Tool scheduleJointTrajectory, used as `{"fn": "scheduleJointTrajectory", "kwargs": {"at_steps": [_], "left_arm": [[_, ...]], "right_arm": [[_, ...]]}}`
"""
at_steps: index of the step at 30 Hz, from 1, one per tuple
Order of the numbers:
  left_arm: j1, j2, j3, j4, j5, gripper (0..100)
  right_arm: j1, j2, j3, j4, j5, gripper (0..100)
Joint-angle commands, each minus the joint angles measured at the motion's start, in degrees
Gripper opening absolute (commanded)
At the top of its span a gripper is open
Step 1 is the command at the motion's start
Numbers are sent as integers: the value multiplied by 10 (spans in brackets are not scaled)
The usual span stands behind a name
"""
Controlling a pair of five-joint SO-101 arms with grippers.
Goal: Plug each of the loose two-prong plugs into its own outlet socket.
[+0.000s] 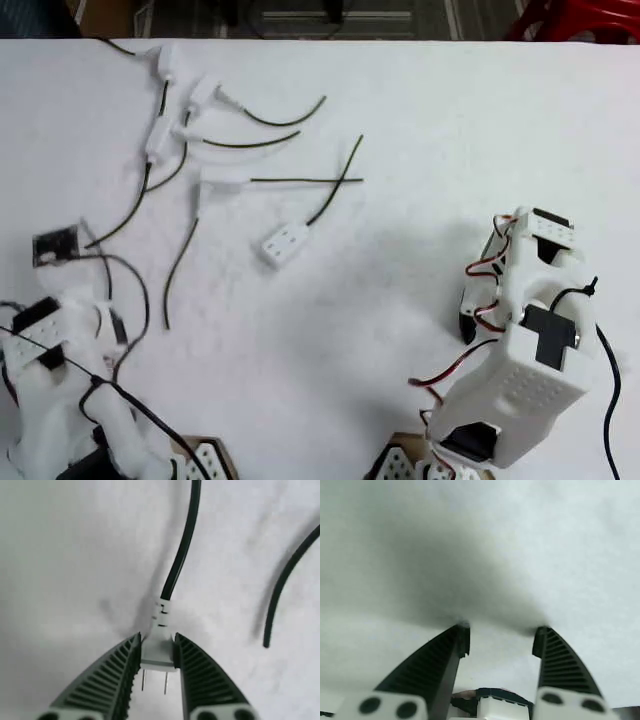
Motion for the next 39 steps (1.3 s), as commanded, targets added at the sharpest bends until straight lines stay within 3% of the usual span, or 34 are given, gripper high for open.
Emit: {"fn": "scheduleJointTrajectory", "kwargs": {"at_steps": [1,7,11,17,31,35,39], "left_arm": [[38,-20,-100,18,91,23],[94,-109,-214,91,165,23],[163,-228,-228,85,205,23],[260,-402,-171,-15,277,23],[369,-662,-8,-275,431,24],[395,-721,25,-326,534,24],[402,-717,41,-368,743,24]], "right_arm": [[-4,16,4,-26,-3,173],[-4,16,4,-26,-3,173],[-4,16,4,-26,-3,173],[-4,16,4,-26,-3,173],[-4,16,4,-26,-3,173],[-4,16,4,-26,-3,173],[-4,16,4,-26,-3,173]]}}
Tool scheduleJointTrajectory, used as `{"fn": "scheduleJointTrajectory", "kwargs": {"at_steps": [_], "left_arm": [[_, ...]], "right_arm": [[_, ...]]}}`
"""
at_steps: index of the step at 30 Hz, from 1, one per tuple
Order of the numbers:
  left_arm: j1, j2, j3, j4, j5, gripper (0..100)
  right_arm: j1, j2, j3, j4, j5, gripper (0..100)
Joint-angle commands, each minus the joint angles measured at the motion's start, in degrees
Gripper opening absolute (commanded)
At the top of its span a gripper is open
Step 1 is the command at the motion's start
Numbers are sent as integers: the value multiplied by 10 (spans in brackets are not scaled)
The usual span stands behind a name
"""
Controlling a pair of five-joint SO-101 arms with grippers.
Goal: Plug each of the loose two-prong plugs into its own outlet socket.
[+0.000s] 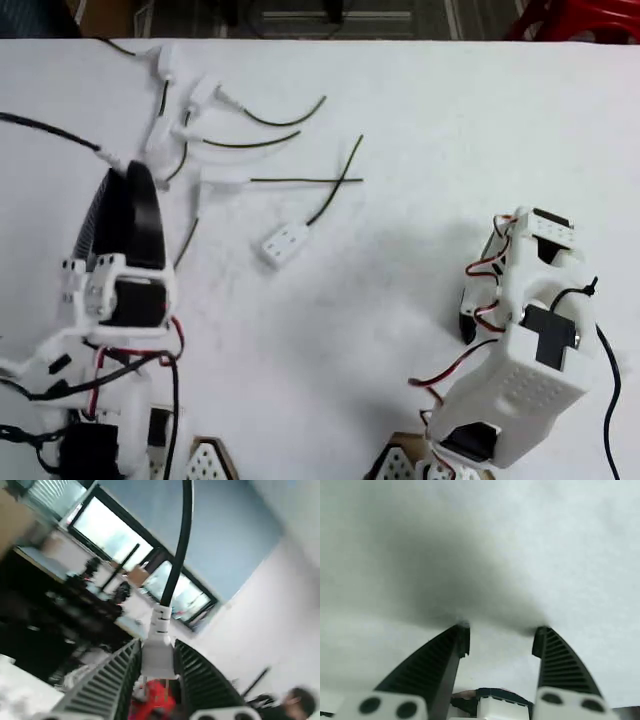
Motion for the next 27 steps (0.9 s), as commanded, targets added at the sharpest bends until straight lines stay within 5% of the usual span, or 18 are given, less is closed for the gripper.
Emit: {"fn": "scheduleJointTrajectory", "kwargs": {"at_steps": [1,5,10,16,27], "left_arm": [[11,-5,18,-61,247,24],[10,-5,40,-113,414,24],[10,-5,44,-206,516,24],[11,-5,44,-251,564,24],[11,-5,73,-249,604,24]], "right_arm": [[-4,16,4,-26,-3,173],[-4,16,4,-26,-5,173],[-21,10,-1,-20,-4,173],[-127,-44,-141,189,-2,174],[-313,-318,-331,187,-2,172]]}}
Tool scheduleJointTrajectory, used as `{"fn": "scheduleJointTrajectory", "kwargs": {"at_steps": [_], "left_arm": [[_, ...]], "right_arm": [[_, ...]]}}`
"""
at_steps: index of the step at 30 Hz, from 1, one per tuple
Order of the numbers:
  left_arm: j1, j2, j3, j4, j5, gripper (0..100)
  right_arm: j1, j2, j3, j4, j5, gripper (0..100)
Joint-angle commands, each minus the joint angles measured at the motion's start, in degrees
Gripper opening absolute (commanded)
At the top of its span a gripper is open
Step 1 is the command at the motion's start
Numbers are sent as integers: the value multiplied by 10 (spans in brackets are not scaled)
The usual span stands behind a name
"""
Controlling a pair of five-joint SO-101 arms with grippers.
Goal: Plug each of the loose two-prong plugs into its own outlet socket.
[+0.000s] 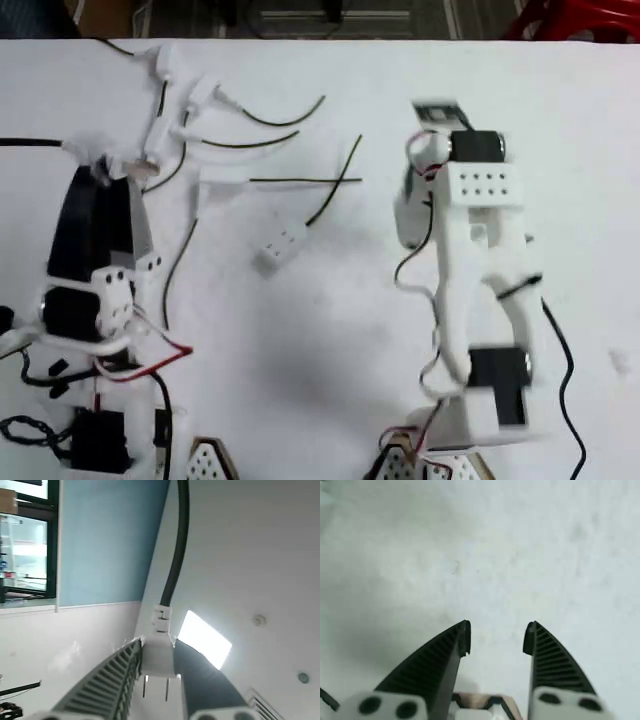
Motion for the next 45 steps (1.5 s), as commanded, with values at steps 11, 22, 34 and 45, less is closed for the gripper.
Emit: {"fn": "scheduleJointTrajectory", "kwargs": {"at_steps": [11,22,34,45], "left_arm": [[67,1,54,-10,3,24],[87,1,95,-13,-75,24],[102,1,98,-13,-75,24],[182,0,122,-13,-140,24]], "right_arm": [[-306,-127,-183,8,-1,47],[-355,16,-372,8,-1,19],[-317,115,-503,7,-1,19],[-297,172,-591,6,-1,19]]}}
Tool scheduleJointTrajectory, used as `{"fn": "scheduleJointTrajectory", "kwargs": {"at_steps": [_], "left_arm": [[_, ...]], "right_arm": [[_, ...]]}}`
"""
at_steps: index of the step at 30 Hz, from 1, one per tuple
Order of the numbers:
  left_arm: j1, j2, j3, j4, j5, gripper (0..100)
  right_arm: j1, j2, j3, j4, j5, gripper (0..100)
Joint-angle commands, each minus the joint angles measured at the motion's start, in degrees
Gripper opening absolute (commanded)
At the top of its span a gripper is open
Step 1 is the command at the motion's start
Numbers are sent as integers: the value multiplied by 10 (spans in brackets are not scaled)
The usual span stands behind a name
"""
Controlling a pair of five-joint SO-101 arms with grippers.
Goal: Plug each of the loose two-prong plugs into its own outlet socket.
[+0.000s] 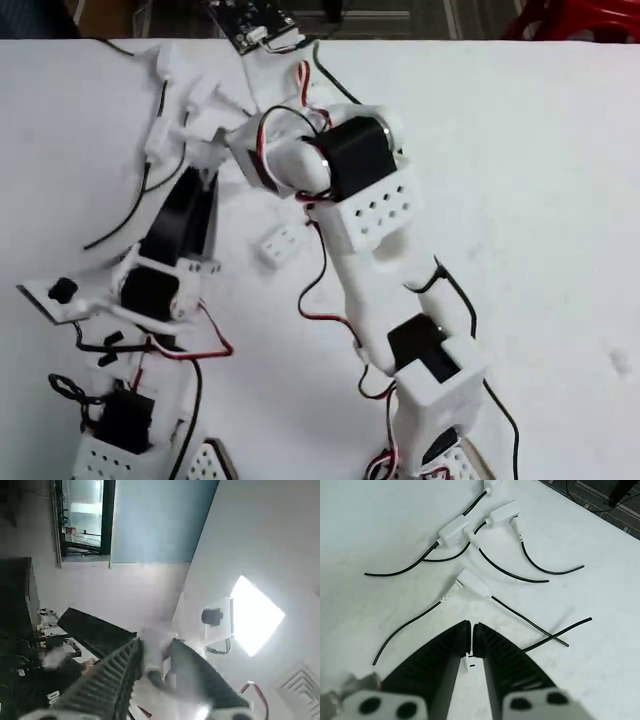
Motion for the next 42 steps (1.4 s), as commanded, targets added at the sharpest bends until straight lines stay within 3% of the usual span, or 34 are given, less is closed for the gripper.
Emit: {"fn": "scheduleJointTrajectory", "kwargs": {"at_steps": [1,10,15,21,26,35,42], "left_arm": [[38,1,3,-9,-54,24],[35,1,3,-5,-55,24],[4,2,3,-5,-55,24],[-47,4,2,29,-59,24],[-42,4,18,113,-222,24],[-46,3,98,200,-672,24],[-49,2,99,283,-705,24]], "right_arm": [[3,-5,-25,0,-2,19],[80,-29,-25,2,18,19],[173,-69,-25,2,80,19],[304,-104,53,2,91,19],[388,-126,244,1,91,19],[465,-134,375,-1,164,19],[501,-134,408,-1,171,19]]}}
